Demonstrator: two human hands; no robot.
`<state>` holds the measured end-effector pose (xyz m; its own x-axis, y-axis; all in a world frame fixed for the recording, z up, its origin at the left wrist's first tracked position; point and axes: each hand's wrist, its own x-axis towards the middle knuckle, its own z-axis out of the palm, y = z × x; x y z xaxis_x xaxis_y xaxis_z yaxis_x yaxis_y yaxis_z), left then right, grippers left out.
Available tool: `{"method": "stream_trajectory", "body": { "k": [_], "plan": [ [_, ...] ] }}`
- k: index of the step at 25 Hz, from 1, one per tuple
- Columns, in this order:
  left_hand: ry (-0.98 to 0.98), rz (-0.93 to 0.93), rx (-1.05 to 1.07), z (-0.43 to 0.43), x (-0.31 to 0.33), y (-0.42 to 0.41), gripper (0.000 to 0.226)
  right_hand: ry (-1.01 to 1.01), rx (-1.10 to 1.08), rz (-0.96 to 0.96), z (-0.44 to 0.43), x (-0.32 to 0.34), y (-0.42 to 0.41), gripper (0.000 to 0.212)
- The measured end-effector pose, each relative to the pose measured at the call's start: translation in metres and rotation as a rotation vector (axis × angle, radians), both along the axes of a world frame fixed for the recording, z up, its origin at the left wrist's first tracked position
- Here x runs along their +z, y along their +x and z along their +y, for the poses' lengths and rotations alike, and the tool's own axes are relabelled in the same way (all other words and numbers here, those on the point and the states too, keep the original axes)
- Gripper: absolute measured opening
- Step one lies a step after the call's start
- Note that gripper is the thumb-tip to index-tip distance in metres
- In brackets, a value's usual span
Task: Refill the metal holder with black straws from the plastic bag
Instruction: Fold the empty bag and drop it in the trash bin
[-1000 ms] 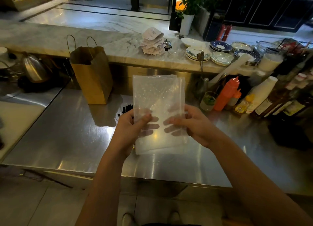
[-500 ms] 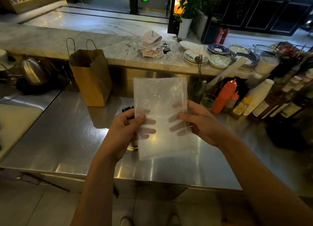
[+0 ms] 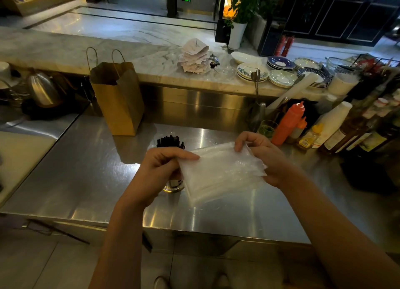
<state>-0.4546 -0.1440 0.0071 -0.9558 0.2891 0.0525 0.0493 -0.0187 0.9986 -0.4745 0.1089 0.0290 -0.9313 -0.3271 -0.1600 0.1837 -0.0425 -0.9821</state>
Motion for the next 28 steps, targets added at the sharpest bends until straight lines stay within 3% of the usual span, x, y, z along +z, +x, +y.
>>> {"method": "stream_trajectory", "body": {
  "k": [3, 6, 8, 10, 12, 16, 20, 25, 28],
  "plan": [
    [0.006, -0.037, -0.020, -0.001, 0.001, -0.003, 0.051, 0.066, -0.011, 0.050, 0.002, -0.002, -0.005, 0.050],
    [0.175, -0.234, 0.073, 0.003, 0.005, -0.008, 0.024, 0.204, -0.073, 0.213, -0.001, -0.001, -0.010, 0.047],
    [0.180, -0.283, 0.105, 0.007, 0.002, -0.009, 0.039, 0.288, -0.094, 0.326, -0.007, -0.001, -0.012, 0.048],
    [0.065, -0.234, 0.088, 0.013, -0.003, -0.008, 0.061, 0.333, -0.122, 0.390, -0.015, 0.001, -0.012, 0.051],
    [0.051, -0.177, 0.132, 0.016, -0.005, -0.006, 0.063, 0.254, -0.145, 0.361, -0.024, 0.006, -0.010, 0.045],
    [-0.043, -0.014, 0.260, 0.014, -0.004, -0.012, 0.052, -0.007, -0.196, 0.044, -0.035, 0.008, -0.003, 0.025],
    [-0.112, 0.086, 0.302, 0.019, -0.002, -0.011, 0.052, 0.244, -0.225, 0.033, -0.047, 0.000, -0.001, 0.043],
    [-0.025, -0.006, 0.473, 0.028, -0.004, -0.014, 0.048, 0.347, -0.264, 0.297, -0.056, -0.005, -0.001, 0.031],
    [-0.080, 0.058, 0.580, 0.028, -0.004, -0.015, 0.036, 0.370, -0.196, 0.250, -0.061, -0.002, -0.006, 0.032]
  ]
}}
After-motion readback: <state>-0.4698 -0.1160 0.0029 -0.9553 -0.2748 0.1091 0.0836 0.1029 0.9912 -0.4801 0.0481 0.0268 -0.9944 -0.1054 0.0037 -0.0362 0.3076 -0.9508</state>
